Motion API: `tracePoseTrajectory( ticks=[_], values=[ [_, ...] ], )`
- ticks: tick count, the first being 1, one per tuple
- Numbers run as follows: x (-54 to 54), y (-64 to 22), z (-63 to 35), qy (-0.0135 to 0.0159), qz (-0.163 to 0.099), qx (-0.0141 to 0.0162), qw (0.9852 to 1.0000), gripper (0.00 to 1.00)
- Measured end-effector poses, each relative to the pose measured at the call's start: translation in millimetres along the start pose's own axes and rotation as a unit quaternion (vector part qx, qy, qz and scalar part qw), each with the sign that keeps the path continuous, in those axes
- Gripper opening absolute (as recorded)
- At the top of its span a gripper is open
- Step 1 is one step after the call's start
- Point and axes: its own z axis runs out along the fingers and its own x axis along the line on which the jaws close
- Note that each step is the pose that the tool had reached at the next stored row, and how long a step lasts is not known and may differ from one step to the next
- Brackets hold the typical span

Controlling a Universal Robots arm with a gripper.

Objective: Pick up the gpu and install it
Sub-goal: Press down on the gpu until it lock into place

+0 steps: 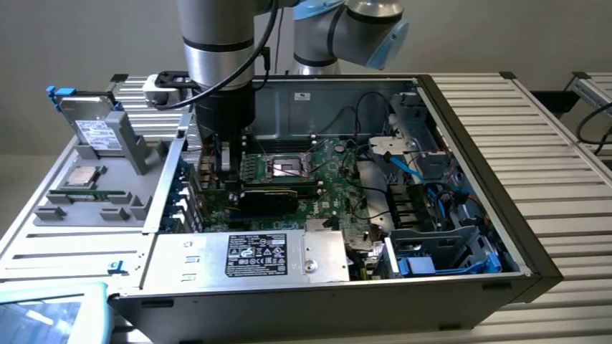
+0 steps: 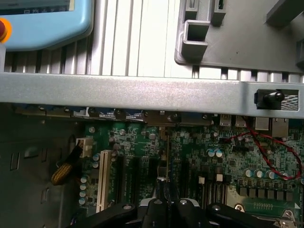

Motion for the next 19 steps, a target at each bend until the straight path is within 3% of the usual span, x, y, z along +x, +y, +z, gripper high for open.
tracePoseTrajectory(
  ticks=[19],
  values=[
    [-0.5,-0.4,5.8,-0.0014,0.0,0.0,1.0,0.12]
  ],
)
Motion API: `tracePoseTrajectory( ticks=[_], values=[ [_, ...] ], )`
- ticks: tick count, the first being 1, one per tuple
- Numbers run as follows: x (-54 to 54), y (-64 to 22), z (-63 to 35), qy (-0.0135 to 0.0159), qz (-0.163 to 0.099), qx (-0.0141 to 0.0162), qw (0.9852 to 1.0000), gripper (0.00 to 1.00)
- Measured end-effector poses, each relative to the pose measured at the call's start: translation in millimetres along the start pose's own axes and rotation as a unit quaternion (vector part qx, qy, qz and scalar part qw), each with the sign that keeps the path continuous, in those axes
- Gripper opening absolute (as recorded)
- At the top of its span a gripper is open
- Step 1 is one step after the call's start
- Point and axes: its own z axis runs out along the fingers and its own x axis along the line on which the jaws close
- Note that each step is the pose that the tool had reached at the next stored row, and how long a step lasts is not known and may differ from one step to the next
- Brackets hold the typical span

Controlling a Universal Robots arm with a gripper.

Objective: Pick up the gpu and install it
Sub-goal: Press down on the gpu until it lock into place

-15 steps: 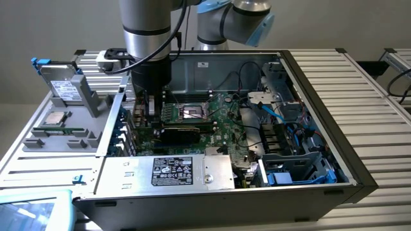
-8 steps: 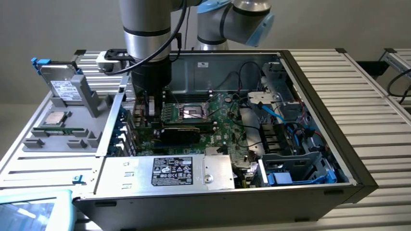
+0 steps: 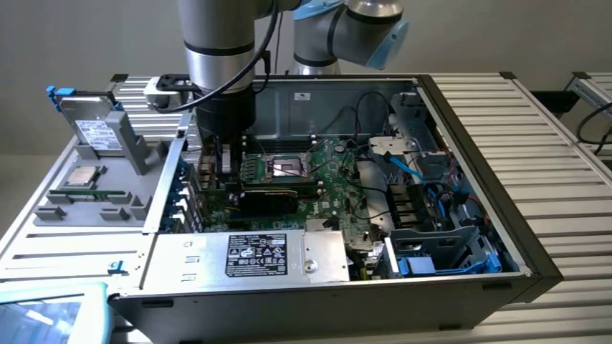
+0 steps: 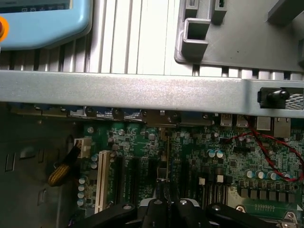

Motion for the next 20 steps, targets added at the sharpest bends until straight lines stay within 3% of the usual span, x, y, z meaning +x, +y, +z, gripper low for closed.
tracePoseTrajectory(
  ticks=[20],
  values=[
    [0.2,1.1,0.2,-0.0001,0.0,0.0001,1.0,0.12]
  ],
)
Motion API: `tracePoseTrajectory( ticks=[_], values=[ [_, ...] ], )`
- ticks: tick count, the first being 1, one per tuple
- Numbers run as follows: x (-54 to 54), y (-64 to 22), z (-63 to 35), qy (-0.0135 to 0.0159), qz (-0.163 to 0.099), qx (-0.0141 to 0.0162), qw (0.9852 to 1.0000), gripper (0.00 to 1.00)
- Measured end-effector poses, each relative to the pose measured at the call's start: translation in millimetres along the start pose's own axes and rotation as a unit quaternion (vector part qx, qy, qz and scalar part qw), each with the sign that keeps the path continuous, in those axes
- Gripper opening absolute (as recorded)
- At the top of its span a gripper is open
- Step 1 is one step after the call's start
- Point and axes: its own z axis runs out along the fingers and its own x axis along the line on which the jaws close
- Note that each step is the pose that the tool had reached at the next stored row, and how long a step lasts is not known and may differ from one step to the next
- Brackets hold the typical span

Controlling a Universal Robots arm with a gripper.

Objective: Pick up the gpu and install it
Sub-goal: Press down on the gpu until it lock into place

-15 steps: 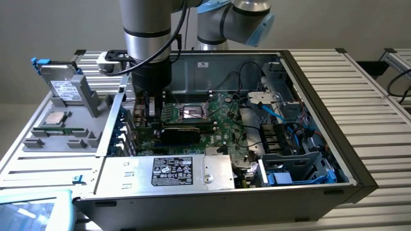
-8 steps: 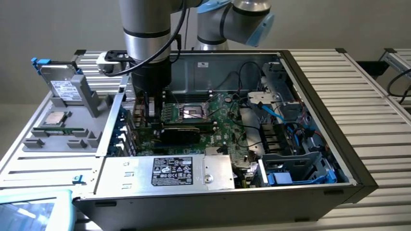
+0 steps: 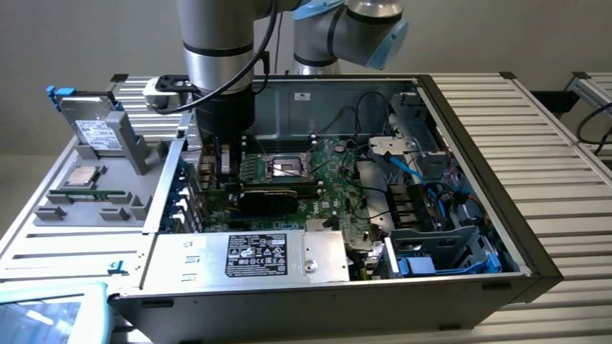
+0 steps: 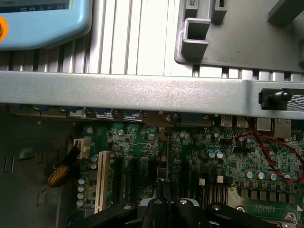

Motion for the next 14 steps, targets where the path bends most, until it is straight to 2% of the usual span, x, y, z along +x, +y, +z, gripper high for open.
tracePoseTrajectory(
  ticks=[6,9,14],
  values=[
    [0.0,0.5,0.0,0.0,0.0,-0.0003,1.0,0.12],
    [0.1,0.8,-2.4,-0.0004,0.0,-0.003,1.0,0.12],
    [0.3,0.7,-3.8,-0.0002,0.0,-0.0039,1.0,0.12]
  ],
)
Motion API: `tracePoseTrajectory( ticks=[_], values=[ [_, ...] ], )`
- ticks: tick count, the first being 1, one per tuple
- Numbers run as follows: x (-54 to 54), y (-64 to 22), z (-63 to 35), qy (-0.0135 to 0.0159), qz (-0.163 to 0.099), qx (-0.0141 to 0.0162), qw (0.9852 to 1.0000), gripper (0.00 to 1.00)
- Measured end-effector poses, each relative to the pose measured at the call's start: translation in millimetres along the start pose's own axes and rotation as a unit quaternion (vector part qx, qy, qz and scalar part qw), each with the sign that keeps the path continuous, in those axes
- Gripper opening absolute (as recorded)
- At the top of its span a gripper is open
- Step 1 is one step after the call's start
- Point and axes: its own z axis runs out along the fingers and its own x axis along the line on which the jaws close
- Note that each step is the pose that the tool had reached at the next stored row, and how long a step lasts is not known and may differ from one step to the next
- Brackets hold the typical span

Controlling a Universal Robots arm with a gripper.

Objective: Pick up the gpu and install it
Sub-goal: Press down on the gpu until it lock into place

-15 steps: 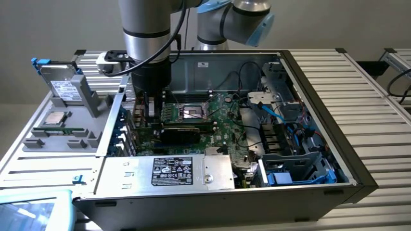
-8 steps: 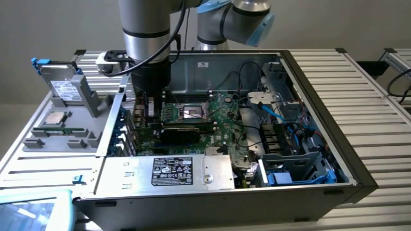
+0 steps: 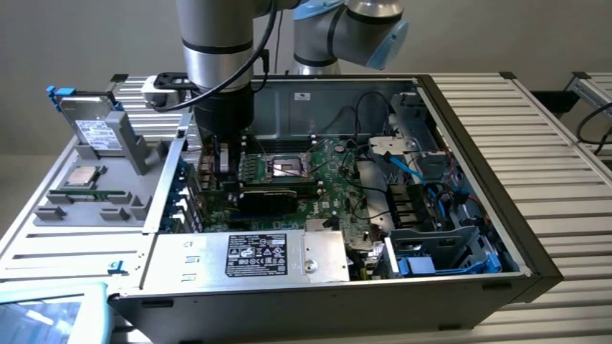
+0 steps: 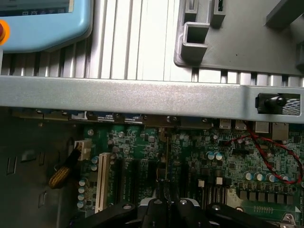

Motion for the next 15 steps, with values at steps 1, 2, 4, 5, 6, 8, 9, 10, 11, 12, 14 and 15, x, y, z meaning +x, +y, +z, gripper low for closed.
tracePoseTrajectory(
  ticks=[1,2,4,5,6,8,9,10,11,12,14,15],
  values=[
    [0.0,0.0,0.0,0.0,0.0,-0.0001,1.0,0.12],
    [0.0,0.0,-0.1,0.0,0.0,-0.0001,1.0,0.12],
    [0.0,0.0,0.0,0.0001,0.0,-0.0002,1.0,0.12],
    [0.0,0.0,0.2,0.0001,0.0,-0.0002,1.0,0.12],
    [-0.1,-0.1,0.7,0.0001,0.0,-0.0001,1.0,0.12],
    [-0.1,-0.2,1.6,0.0001,0.0,-0.0001,1.0,0.12],
    [-0.1,-0.1,1.9,0.0002,0.0,-0.0002,1.0,0.12],
    [-0.1,-0.1,1.9,0.0002,0.0,-0.0003,1.0,0.12],
    [-0.2,-0.2,2.0,0.0003,0.0,-0.0003,1.0,0.12],
    [-0.2,-0.2,2.1,0.0002,0.0,-0.0002,1.0,0.12],
    [-0.2,-0.2,2.3,0.0001,0.0,-0.0002,1.0,0.12],
    [-0.2,-0.2,2.5,0.0001,0.0,-0.0002,1.0,0.12]
  ],
)
